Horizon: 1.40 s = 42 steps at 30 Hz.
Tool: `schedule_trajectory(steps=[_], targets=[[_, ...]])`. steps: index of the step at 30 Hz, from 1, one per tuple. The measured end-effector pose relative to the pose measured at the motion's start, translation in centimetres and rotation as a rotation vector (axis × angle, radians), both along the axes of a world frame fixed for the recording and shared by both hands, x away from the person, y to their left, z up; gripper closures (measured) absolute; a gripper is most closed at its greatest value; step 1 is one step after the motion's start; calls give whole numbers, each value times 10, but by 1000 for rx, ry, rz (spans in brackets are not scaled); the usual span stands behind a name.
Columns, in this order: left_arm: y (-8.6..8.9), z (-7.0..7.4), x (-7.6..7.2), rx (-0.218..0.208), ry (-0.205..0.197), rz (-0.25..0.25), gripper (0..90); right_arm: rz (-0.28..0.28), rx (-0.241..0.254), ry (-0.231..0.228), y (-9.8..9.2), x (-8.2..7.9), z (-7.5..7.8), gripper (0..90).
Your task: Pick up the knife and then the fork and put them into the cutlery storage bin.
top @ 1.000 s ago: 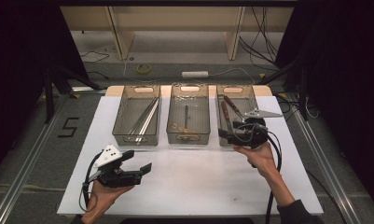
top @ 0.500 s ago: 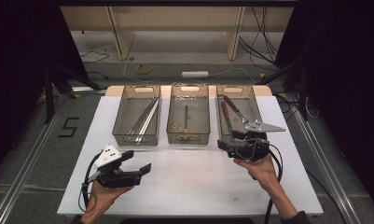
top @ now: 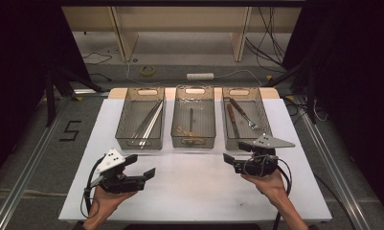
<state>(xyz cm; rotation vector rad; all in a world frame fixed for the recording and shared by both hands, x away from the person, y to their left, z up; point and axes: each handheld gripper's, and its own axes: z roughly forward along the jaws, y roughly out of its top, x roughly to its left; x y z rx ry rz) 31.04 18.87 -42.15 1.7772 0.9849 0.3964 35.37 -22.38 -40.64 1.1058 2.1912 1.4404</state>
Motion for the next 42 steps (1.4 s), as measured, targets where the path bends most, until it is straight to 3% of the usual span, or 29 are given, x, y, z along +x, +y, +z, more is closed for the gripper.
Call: schedule_trajectory(steps=[26,42], targets=[[0,1,-2,0,-4,-5,157,20,-34,6,-5,-32,-21,238],[-1,1,-1,4,-7,-12,157,-4,-49,16,-12,-36,-27,235]])
